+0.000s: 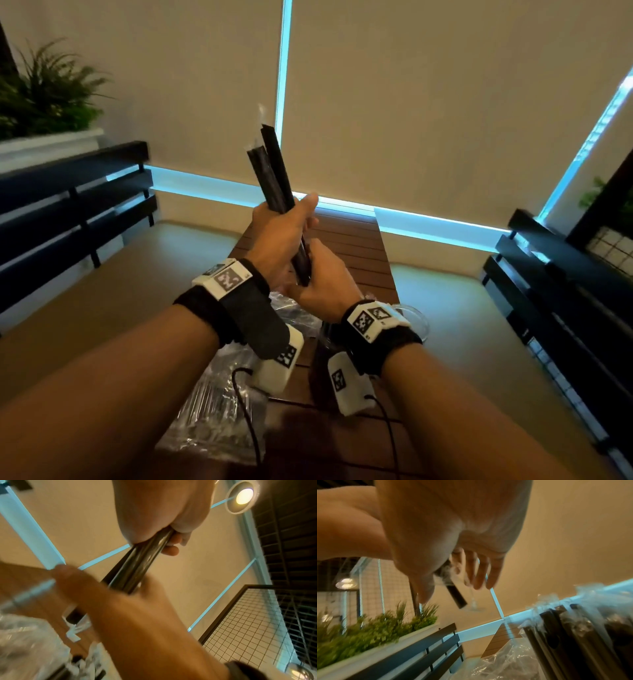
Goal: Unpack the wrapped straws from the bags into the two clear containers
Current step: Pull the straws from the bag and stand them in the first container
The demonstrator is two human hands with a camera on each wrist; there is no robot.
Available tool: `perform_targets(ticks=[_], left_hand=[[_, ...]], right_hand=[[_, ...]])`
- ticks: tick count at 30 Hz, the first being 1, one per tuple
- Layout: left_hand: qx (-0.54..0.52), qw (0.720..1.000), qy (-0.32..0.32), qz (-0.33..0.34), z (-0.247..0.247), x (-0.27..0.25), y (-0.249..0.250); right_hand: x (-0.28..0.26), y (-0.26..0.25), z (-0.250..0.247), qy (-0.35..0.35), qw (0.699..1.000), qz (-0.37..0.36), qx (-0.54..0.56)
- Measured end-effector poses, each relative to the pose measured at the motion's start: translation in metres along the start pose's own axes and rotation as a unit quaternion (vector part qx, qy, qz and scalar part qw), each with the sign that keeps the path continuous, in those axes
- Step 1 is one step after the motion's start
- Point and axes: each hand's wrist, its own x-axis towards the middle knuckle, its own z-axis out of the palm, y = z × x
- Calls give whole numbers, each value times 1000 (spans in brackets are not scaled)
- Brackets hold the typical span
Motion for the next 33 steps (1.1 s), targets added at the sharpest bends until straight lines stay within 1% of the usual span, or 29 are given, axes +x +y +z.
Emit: perform_targets(ticks=[1,3,5,7,8,9,10,11,12,13,14,15,16,17,18,19,20,21,22,23,24,25,27,28,30,31,32,33], left_hand=[[25,999,3,30,-1,1,5],[60,994,-15,86,-3,2,16],[96,986,-44,130,0,-1,18],[153,977,-50,142,7,-6,13],[176,973,-51,141,10,-8,9],[193,970,-55,138,12,-10,6],[205,968,-59,134,13,-11,3],[210,967,-61,128,11,-9,0],[217,966,-57,126,7,-7,-3],[229,964,-48,126,2,-4,-5],[249,959,-38,131,-4,-2,-8],[275,952,-34,133,-9,-1,-11],[299,944,-35,131,-14,-1,-15],[317,939,-40,126,-18,-2,-19],[330,935,-45,125,-21,-4,-23],[337,932,-48,127,-22,-5,-28],[341,929,-53,131,-21,-7,-32],[338,930,-64,131,-20,-9,-34],[331,931,-77,131,-15,-10,-35],[313,936,-94,132,-10,-12,-33],[288,941,-112,135,-5,-13,-33],[269,945,-124,141,-1,-12,-34],[280,942,-114,145,0,-12,-38],[291,939,-109,145,-1,-11,-41],[285,945,-101,124,-2,-7,-48],[276,951,-91,106,-2,-4,-49],[270,955,-74,95,-2,-1,-49],[260,961,-54,78,-2,2,-49]], right_hand=[[-2,4,-3,-24,999,30,-9],[-3,7,-9,-77,993,84,-7],[-1,4,-13,-126,986,104,19],[4,-1,-14,-117,985,87,89],[6,-6,-15,-112,987,66,95],[8,-8,-16,-122,989,45,68],[8,-10,-20,-148,988,34,34],[8,-11,-26,-172,985,35,-4],[9,-10,-34,-172,983,45,-35],[11,-9,-44,-136,988,54,-45],[14,-9,-56,-63,996,62,-18],[15,-14,-70,32,997,63,45],[16,-22,-84,125,983,49,128],[17,-33,-97,195,960,18,199],[17,-44,-109,230,943,-20,239],[16,-55,-116,240,938,-55,243],[17,-64,-119,231,947,-85,208],[18,-71,-117,205,963,-102,140],[18,-76,-112,162,979,-107,65],[17,-78,-102,120,987,-105,-2],[17,-76,-91,90,990,-97,-44],[15,-73,-82,76,991,-92,-63],[12,-67,-72,72,992,-95,-48],[10,-64,-73,70,992,-101,-18],[5,-51,-79,81,989,-109,53],[1,-40,-81,104,986,-99,82],[-3,-26,-81,130,984,-74,96],[-9,-8,-80,147,984,-39,88]])
